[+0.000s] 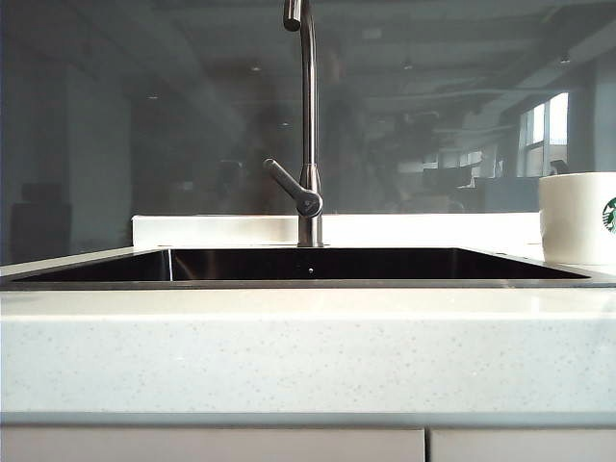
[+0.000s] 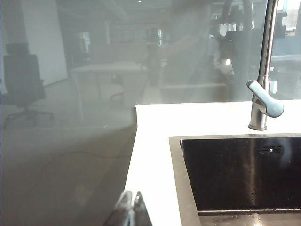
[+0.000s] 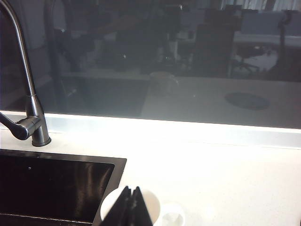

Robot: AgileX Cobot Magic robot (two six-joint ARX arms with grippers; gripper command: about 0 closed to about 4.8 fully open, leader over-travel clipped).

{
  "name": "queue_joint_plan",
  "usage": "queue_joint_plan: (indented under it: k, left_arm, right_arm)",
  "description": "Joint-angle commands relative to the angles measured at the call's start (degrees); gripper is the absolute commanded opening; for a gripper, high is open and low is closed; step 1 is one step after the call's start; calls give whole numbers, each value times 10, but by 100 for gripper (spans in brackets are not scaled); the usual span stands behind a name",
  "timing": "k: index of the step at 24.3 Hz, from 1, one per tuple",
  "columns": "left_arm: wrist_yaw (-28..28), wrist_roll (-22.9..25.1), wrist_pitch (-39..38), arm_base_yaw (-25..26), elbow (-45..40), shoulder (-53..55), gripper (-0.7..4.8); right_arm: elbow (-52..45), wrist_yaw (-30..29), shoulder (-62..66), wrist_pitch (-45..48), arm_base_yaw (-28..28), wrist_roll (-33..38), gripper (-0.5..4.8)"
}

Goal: Pick up the mug next to the sink, go to the faucet to get some water, pour the water into the sink, and finally put the mug back to its place.

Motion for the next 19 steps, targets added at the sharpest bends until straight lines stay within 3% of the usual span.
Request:
queue_joint_plan:
  k: [1, 19]
  left_arm:
    - [2, 4, 4, 0, 2, 0, -3]
    - [2, 4, -9, 0, 2, 0, -3]
  right_arm:
    - [3, 1, -2, 10, 0, 2, -5]
    - [3, 1, -2, 11, 0, 2, -5]
